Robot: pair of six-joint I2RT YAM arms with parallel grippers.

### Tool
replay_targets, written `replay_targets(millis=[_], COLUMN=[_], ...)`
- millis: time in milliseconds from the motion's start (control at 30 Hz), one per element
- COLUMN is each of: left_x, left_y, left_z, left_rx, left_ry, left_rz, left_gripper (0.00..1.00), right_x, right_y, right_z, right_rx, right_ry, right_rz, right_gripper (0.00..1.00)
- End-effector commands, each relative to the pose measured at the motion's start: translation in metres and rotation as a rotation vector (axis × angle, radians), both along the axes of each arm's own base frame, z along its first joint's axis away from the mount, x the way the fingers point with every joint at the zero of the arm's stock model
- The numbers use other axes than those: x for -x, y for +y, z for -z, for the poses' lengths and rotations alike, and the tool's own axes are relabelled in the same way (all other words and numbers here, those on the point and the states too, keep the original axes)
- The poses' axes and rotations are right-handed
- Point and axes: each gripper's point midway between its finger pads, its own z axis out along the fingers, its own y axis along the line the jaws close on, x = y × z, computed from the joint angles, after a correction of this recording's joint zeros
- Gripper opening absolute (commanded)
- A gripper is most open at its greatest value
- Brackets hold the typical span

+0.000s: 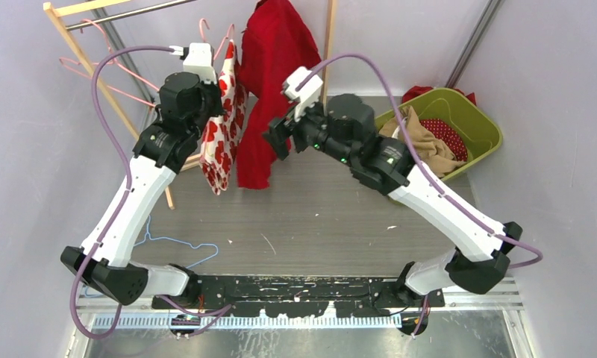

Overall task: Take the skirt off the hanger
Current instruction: Pick up the hanger from the clothesline, then remove the skirt from the hanger.

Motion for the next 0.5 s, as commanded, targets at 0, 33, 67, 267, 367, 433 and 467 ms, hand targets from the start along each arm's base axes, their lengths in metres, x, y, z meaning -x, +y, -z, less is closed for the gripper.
replay_targets(millis=[0, 33, 67, 267, 367, 433, 467], left_x=[0.021, 0.022, 0.031, 0.041, 0.043, 0.044, 0.045], left_y=[-0.002, -0.002, 0.002, 0.002, 0.002, 0.003, 0.003], left_z=[-0.052, -0.05, -0.061, -0.067, -0.066, -0.067, -0.067], left_rx=[0.069, 0.068, 0.081, 0.095, 0.093, 0.09, 0.088], left_ry=[-0.117, -0.113, -0.137, -0.144, -0.145, -0.148, -0.148], left_rz=[0.012, 0.012, 0.014, 0.026, 0.027, 0.028, 0.026], left_gripper=[0.0, 0.0, 0.0, 0.0, 0.0, 0.0, 0.0], right_x=[0.012, 0.018, 0.022, 0.025, 0.029, 0.036, 0.038], right_y=[0.048, 0.06, 0.07, 0.125, 0.142, 0.148, 0.15], right_z=[0.036, 0.039, 0.044, 0.07, 0.077, 0.078, 0.078], right_rx=[0.08, 0.077, 0.068, 0.05, 0.065, 0.067, 0.062], right_ry=[0.013, 0.009, 0.014, 0.071, 0.078, 0.074, 0.074], right_rz=[-0.069, -0.091, -0.113, -0.196, -0.217, -0.233, -0.237], right_gripper=[0.84, 0.84, 0.84, 0.83, 0.83, 0.83, 0.83])
